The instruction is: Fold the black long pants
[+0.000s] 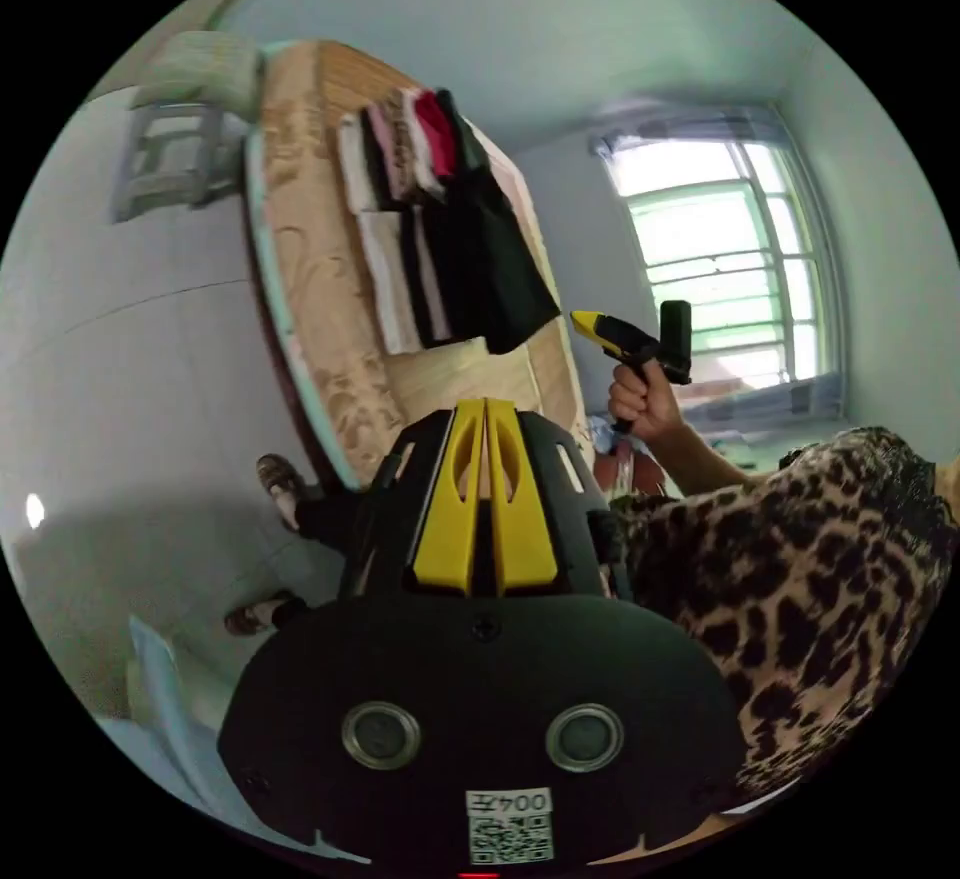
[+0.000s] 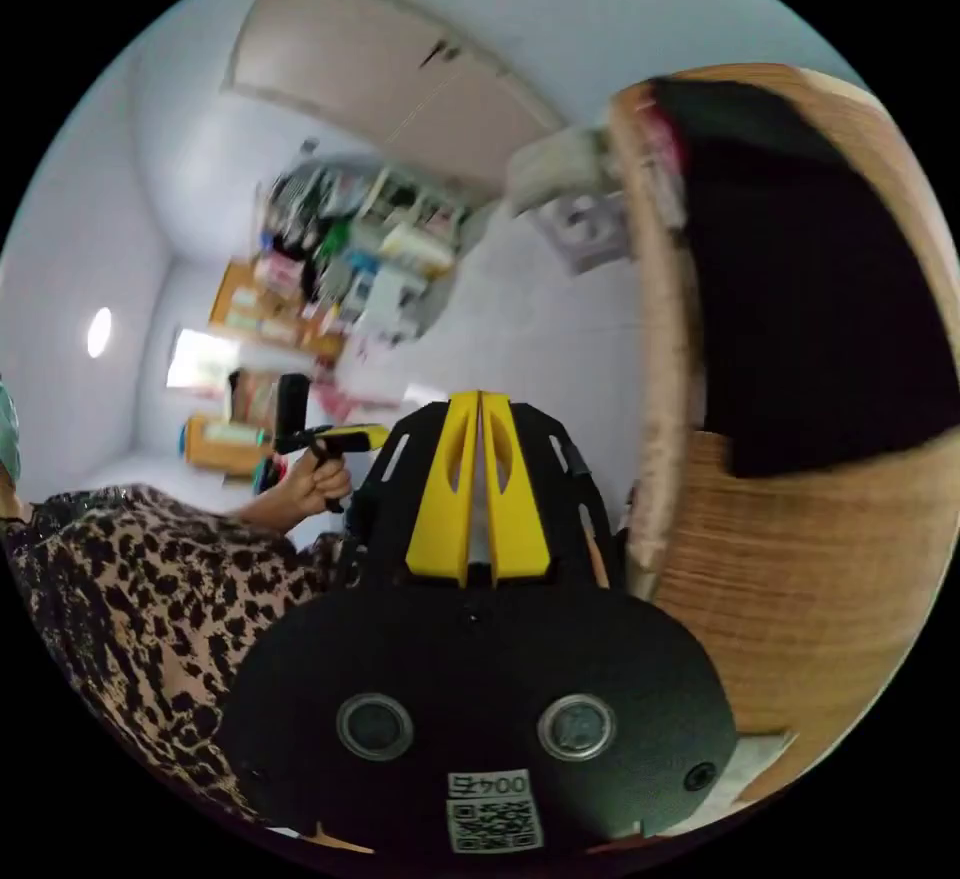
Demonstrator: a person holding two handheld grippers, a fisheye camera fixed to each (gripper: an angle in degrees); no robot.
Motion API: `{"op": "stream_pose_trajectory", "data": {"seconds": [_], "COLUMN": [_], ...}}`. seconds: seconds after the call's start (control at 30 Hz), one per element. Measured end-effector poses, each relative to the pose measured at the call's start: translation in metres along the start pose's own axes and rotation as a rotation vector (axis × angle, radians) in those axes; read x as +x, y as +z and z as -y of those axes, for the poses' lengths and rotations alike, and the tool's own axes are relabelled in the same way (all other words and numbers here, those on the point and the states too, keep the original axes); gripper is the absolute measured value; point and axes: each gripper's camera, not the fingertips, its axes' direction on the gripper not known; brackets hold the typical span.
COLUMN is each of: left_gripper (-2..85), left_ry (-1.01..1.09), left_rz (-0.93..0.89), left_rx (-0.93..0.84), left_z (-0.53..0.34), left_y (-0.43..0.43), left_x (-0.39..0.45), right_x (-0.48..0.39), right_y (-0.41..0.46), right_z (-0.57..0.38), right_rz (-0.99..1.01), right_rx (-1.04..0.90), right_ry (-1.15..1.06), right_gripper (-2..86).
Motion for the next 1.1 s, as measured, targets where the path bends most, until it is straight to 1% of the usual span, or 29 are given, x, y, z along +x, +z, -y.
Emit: {"op": "stream_pose_trajectory", "data": {"seconds": [0.03, 0.07, 0.1, 0.13, 0.17, 0.23, 0.27, 0.33, 0.37, 0.43, 0.47, 0.53, 0.57, 0.63, 0.67, 0.73, 0.77, 0.83, 1.0, 1.1], "left_gripper": [0.8, 0.7, 0.5, 0.3, 0.3, 0.2, 0.2, 0.1, 0.1, 0.1, 0.1, 0.1, 0.1, 0.1, 0.1, 0.1, 0.1, 0.1, 0.1, 0.2], "left_ry": [-0.048, -0.074, -0.133, -0.201, -0.238, -0.396, -0.438, -0.573, -0.597, -0.705, -0.732, -0.845, -0.871, -0.969, -0.992, -1.069, -1.085, -1.144, -1.301, -1.396], "left_rz": [0.054, 0.083, 0.146, 0.206, 0.232, 0.3, 0.31, 0.336, 0.346, 0.408, 0.421, 0.444, 0.442, 0.415, 0.407, 0.379, 0.373, 0.366, 0.43, 0.443], "left_rx": [0.065, 0.099, 0.171, 0.249, 0.291, 0.455, 0.494, 0.653, 0.688, 0.797, 0.819, 0.925, 0.959, 1.076, 1.1, 1.194, 1.219, 1.328, 1.478, 1.553], "left_z": [-0.054, -0.082, -0.14, -0.199, -0.23, -0.354, -0.385, -0.501, -0.528, -0.628, -0.649, -0.732, -0.751, -0.815, -0.829, -0.877, -0.888, -0.925, -0.985, -1.021], "left_y": [-0.034, -0.05, -0.081, -0.109, -0.122, -0.167, -0.175, -0.201, -0.205, -0.216, -0.217, -0.219, -0.218, -0.215, -0.214, -0.211, -0.212, -0.215, -0.23, -0.238], "left_x": [0.002, 0.003, 0.007, 0.011, 0.014, 0.029, 0.033, 0.056, 0.063, 0.091, 0.098, 0.123, 0.129, 0.147, 0.15, 0.163, 0.167, 0.184, 0.228, 0.254], "right_x": [-0.041, -0.063, -0.109, -0.158, -0.183, -0.287, -0.312, -0.408, -0.429, -0.508, -0.526, -0.586, -0.599, -0.644, -0.654, -0.69, -0.697, -0.724, -0.764, -0.787], "right_y": [0.035, 0.053, 0.089, 0.122, 0.138, 0.194, 0.205, 0.248, 0.257, 0.29, 0.298, 0.33, 0.337, 0.355, 0.359, 0.371, 0.374, 0.385, 0.385, 0.366], "right_z": [0.018, 0.026, 0.037, 0.043, 0.044, 0.035, 0.031, 0.004, -0.003, -0.035, -0.043, -0.075, -0.082, -0.101, -0.104, -0.115, -0.117, -0.121, -0.126, -0.123], "right_rz": [0.066, 0.095, 0.132, 0.154, 0.166, 0.168, 0.162, 0.144, 0.133, 0.083, 0.064, -0.041, -0.068, -0.161, -0.185, -0.328, -0.369, -0.486, -0.606, -0.607], "right_rx": [-0.125, -0.19, -0.312, -0.426, -0.489, -0.692, -0.73, -0.882, -0.905, -0.998, -1.027, -1.14, -1.162, -1.213, -1.219, -1.225, -1.225, -1.243, -1.326, -1.354], "right_ry": [-0.1, -0.154, -0.258, -0.363, -0.423, -0.653, -0.702, -0.887, -0.924, -1.055, -1.084, -1.178, -1.199, -1.268, -1.29, -1.404, -1.434, -1.535, -1.725, -1.836], "right_gripper": [-0.4, -0.5, -0.6, -0.6, -0.6, -0.7, -0.7, -0.7, -0.7, -0.7, -0.7, -0.7, -0.7, -0.7, -0.7, -0.7, -0.7, -0.7, -0.6, -0.6]}}
